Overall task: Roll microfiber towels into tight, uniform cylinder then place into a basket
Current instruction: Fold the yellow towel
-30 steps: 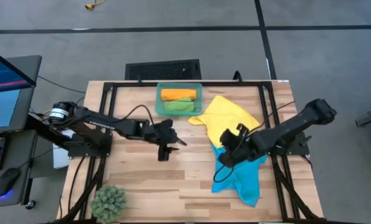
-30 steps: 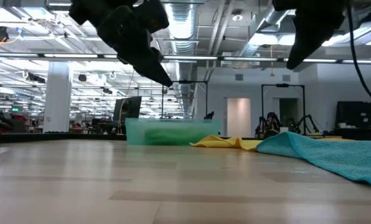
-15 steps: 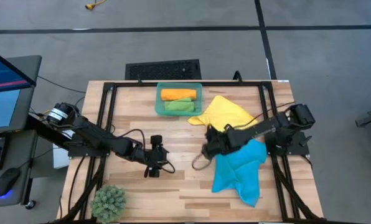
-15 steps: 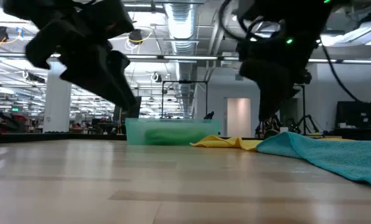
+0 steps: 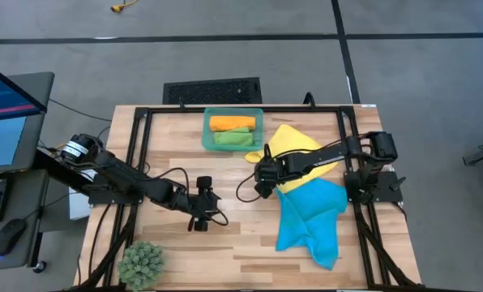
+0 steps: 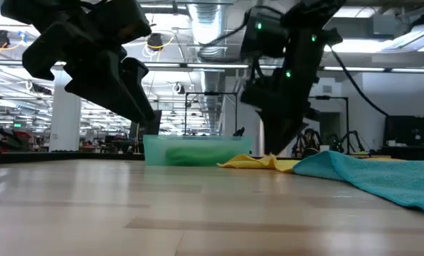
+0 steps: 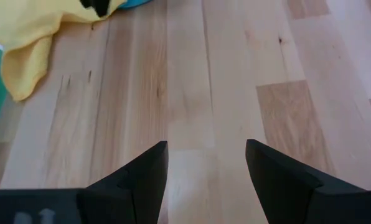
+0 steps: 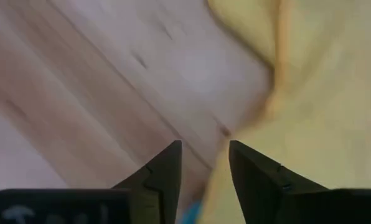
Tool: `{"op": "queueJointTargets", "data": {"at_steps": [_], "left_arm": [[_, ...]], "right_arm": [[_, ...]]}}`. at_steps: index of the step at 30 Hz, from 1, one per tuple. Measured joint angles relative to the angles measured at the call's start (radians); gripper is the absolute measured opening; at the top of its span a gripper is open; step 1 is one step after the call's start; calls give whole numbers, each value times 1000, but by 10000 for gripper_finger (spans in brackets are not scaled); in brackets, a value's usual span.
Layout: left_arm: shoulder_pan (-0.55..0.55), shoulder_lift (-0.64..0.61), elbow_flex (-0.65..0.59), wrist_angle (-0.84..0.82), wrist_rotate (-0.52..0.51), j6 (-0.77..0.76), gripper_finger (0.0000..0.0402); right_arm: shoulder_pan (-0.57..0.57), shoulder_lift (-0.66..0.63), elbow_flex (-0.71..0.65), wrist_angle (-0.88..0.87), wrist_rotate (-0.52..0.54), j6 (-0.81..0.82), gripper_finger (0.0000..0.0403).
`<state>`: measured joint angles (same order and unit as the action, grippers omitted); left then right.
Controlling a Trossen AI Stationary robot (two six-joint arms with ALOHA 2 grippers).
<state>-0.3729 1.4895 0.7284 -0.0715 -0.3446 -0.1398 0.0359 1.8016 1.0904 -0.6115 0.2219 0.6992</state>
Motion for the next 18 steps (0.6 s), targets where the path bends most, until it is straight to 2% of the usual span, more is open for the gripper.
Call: {"op": "queueJointTargets", "data": {"at_steps": [4,14,18], "left_arm": [[0,0,0,1,3,1,209],[1,0,0,15,5,10,209],[2,0,0,18,5,31,209]], "right_arm": [[4,47,0,-28,-26,0,147],[9,94,8,-54,-11,9,118],[9,95,8,-56,-11,7,82]]}}
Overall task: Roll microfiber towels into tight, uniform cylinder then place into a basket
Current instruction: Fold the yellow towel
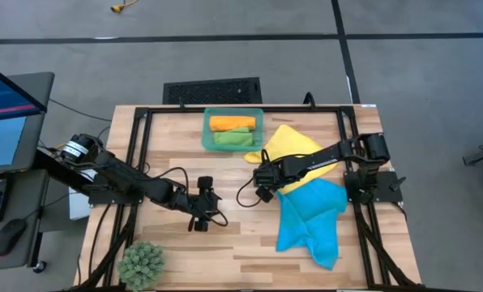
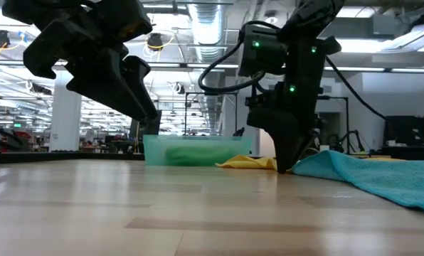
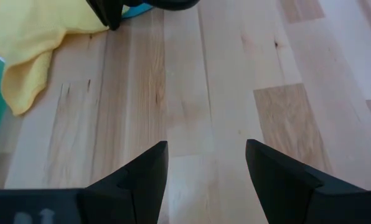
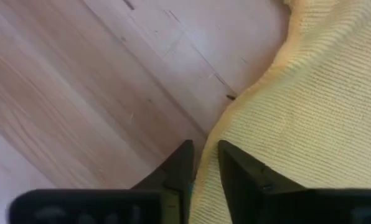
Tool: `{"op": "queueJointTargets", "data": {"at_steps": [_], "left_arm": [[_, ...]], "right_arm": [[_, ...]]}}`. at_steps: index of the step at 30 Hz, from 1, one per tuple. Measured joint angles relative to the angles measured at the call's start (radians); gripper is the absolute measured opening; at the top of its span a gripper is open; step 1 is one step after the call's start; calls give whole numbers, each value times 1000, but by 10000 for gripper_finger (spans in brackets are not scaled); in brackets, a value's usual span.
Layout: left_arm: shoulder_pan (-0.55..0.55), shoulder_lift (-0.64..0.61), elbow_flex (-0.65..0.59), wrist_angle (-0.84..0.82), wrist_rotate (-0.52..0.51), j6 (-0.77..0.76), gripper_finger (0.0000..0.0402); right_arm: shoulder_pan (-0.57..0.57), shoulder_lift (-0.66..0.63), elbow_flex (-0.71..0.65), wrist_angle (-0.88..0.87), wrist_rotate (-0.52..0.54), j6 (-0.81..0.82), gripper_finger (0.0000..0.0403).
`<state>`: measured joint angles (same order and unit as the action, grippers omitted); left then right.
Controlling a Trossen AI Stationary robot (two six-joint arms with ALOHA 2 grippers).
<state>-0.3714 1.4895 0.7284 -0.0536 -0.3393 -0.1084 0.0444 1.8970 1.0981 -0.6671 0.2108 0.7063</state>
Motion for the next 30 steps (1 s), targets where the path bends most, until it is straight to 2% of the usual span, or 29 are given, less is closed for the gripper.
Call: {"op": "queueJointTargets", "data": {"at_steps": [3,5,11,19,22,30], "left_arm": [[0,0,0,0,0,13,209],[0,0,0,0,-1,18,209],[9,0,0,7,-43,19,209],[55,1,0,57,-50,12,209],[70,1,0,75,-51,37,209],[102,1,0,149,-62,159,209]], "right_arm": [[0,1,-1,-13,9,-27,29],[1,1,-3,-28,36,-57,11],[15,-14,45,-168,63,-85,7],[108,-39,195,-308,109,-87,4],[150,-39,247,-374,123,-77,5],[241,-41,372,-406,166,-68,4]]}}
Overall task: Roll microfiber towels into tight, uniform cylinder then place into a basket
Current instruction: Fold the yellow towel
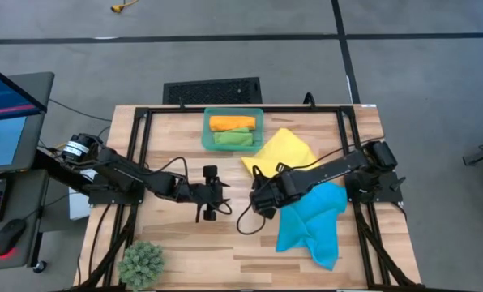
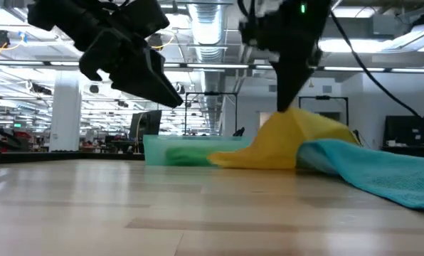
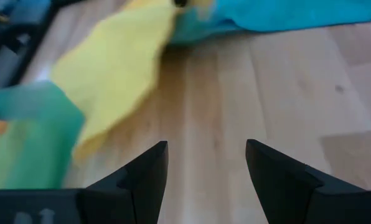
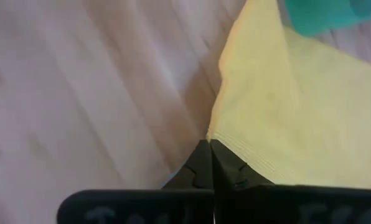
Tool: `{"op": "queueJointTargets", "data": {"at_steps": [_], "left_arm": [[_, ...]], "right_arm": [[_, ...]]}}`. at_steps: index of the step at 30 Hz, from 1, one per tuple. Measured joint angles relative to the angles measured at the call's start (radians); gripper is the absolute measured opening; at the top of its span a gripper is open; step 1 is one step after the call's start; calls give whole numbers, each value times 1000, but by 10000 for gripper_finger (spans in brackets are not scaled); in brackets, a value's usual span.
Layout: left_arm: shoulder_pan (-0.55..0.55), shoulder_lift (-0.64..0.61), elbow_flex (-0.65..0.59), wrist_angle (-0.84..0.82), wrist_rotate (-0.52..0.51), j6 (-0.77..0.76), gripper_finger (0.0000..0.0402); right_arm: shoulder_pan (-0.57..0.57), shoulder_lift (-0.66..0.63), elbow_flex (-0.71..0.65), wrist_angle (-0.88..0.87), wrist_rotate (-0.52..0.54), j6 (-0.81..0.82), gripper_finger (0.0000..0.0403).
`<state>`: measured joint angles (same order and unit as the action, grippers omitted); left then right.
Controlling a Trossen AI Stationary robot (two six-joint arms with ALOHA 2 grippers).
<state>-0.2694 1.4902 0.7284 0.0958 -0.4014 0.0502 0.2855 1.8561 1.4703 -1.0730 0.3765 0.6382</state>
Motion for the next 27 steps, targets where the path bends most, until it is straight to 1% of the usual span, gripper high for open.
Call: {"op": "queueJointTargets", "data": {"at_steps": [3,6,13,15,18,21,25,27], "left_arm": [[19,0,0,27,-27,41,209],[40,0,0,48,-20,73,209],[74,0,0,56,112,136,209],[74,0,0,55,130,155,209],[73,28,1,77,130,202,209],[73,98,1,133,128,265,209],[76,183,1,201,39,287,209],[81,202,1,211,34,287,209]], "right_arm": [[23,0,32,-3,6,-1,3],[41,0,53,-3,24,-1,2],[72,0,83,-8,26,-2,2],[79,0,89,-9,26,-2,2],[92,0,97,-13,26,-2,2],[99,0,103,-12,26,-1,2],[106,0,103,-20,26,8,2],[108,-1,103,-21,25,15,2]]}}
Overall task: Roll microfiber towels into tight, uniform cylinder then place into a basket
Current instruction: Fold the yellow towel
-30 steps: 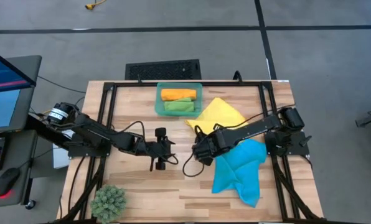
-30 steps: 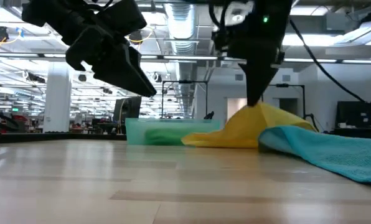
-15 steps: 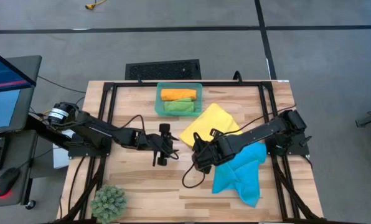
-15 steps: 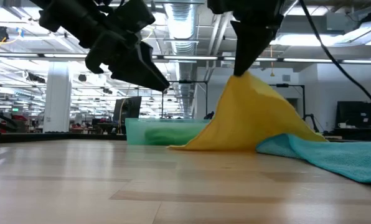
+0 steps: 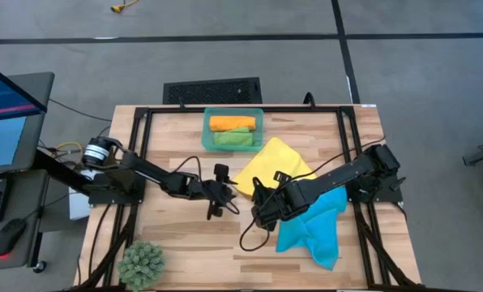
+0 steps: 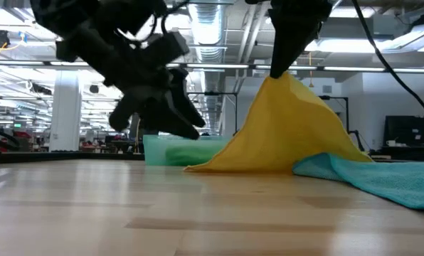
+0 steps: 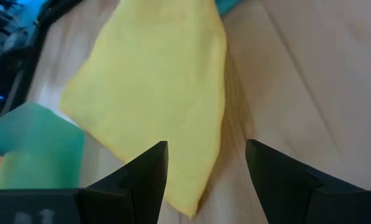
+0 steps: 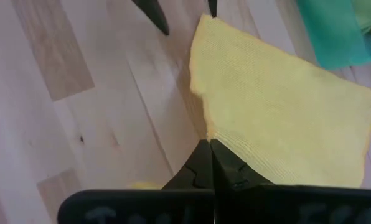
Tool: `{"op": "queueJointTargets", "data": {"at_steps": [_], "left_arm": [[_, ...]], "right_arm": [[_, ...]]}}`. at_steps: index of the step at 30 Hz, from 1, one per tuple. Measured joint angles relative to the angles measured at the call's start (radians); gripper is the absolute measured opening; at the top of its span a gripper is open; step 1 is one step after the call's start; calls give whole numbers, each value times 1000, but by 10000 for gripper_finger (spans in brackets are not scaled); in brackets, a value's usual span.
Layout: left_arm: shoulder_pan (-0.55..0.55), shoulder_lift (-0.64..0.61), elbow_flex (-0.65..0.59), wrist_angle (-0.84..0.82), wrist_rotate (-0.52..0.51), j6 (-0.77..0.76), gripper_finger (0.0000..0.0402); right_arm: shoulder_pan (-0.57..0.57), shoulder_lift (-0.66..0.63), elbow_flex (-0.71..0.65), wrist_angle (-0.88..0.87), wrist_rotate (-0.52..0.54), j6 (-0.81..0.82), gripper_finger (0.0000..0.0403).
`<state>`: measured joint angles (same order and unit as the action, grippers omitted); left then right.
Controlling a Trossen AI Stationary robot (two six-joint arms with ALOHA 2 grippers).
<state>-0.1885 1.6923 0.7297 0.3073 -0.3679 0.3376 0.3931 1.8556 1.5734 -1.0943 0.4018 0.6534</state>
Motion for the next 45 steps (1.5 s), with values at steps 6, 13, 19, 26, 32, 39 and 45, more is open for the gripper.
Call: {"op": "queueJointTargets", "data": {"at_steps": [6,13,19,26,32,39,45], "left_arm": [[41,69,0,8,26,1,209],[101,142,3,71,62,21,209],[136,162,3,98,119,9,201],[157,176,4,97,153,11,116],[142,187,3,96,173,2,13],[46,167,3,14,19,-53,2],[-80,145,37,-120,-84,-115,1]], "right_arm": [[8,-1,0,-8,-3,1,2],[14,-1,0,-5,-5,7,2],[13,-1,0,-6,-8,9,2],[19,-1,0,-12,-19,10,2],[58,-1,0,-47,-34,4,2],[144,-1,0,-24,-32,5,4],[210,-1,0,31,-31,33,19]]}}
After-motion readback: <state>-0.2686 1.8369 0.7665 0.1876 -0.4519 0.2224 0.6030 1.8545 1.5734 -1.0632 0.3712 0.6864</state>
